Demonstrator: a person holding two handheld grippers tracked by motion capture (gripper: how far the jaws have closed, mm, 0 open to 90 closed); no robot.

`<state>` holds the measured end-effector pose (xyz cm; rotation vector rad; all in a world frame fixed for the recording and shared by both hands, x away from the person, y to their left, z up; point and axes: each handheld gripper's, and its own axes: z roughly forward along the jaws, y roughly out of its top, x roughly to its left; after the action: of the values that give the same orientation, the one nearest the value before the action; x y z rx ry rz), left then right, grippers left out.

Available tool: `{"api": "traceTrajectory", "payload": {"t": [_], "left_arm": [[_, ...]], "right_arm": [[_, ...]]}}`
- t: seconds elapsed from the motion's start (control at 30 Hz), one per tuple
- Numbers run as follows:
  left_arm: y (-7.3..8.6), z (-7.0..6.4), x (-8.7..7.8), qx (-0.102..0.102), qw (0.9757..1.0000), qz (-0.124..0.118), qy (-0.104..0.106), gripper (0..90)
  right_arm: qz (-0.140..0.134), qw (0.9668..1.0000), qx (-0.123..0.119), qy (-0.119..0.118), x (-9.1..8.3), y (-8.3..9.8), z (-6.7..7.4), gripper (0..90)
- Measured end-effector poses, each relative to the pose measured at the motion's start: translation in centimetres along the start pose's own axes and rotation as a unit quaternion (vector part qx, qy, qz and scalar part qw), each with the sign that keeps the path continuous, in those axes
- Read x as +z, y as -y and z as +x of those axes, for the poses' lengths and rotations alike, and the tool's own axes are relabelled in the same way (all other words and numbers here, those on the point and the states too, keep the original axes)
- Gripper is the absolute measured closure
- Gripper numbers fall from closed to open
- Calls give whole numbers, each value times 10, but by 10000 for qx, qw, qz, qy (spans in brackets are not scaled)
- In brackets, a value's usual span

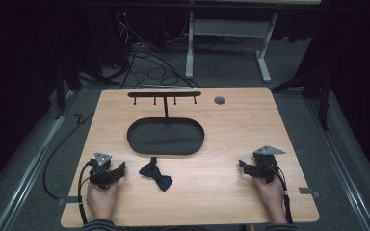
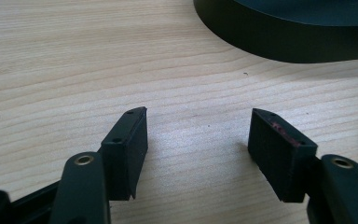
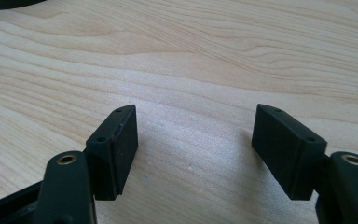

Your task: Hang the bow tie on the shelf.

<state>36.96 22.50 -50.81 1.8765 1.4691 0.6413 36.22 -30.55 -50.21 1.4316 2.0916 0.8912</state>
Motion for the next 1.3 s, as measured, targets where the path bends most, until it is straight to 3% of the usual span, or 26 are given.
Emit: {"api": "traceTrajectory", "payload": {"t": [0.8, 1.3], "left_arm": [[1, -1, -1, -11, 10000, -13, 31, 394], [2, 5, -7, -401, 9987, -124, 281, 428]], "right_arm": [[7, 10000, 1, 5, 0, 0, 0, 326], [11, 10000, 4, 9, 0, 0, 0, 326]]}}
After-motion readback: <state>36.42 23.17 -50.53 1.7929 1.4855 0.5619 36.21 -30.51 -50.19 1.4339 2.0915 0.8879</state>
